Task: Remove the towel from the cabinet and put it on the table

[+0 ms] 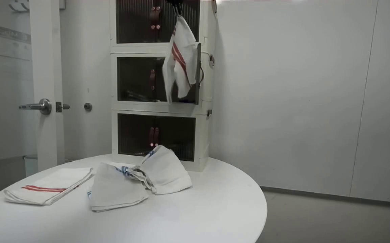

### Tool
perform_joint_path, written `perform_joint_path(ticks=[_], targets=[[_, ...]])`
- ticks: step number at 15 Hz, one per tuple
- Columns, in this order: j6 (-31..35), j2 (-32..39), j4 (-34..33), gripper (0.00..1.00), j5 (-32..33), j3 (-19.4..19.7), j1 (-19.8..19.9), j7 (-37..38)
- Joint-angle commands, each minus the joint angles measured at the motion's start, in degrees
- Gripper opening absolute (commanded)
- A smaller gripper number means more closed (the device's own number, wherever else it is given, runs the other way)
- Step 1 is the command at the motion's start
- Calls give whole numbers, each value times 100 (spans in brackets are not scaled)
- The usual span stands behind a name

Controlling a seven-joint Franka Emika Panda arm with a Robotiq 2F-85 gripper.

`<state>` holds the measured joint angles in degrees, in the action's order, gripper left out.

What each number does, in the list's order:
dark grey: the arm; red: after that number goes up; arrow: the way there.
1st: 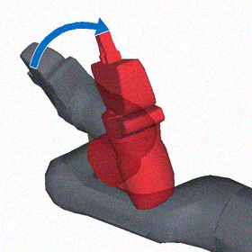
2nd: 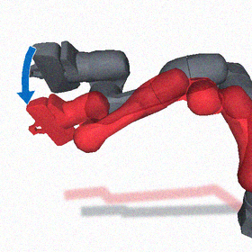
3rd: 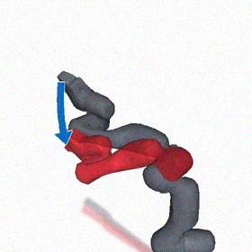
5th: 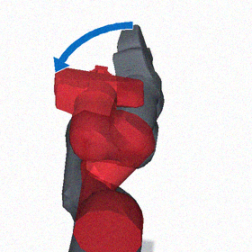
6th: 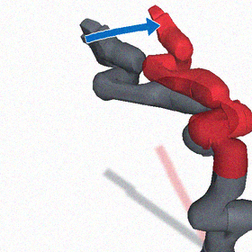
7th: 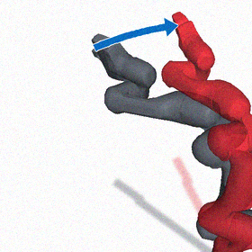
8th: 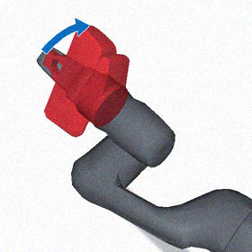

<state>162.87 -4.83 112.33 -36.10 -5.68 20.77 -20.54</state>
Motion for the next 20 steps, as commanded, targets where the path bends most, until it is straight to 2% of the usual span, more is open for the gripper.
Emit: perform_joint_path(ticks=[1,4,7,8,9,12,14,17,20], targets=[[-272,-739,557,6,-866,208,-82,-883],[-685,-1135,869,6,-1214,331,-141,-1432],[-1283,-1306,1134,6,-1111,262,-189,-1585],[-1373,-1294,1192,6,-765,806,-869,-1380],[-1434,-1199,1156,6,-554,707,-976,-1172],[-1391,-904,1176,6,-59,788,-1489,-883],[-1313,-569,1096,6,412,752,-1668,-467],[-1607,-107,950,6,1088,788,-1797,97],[-2023,210,882,6,1342,827,-1831,127]])
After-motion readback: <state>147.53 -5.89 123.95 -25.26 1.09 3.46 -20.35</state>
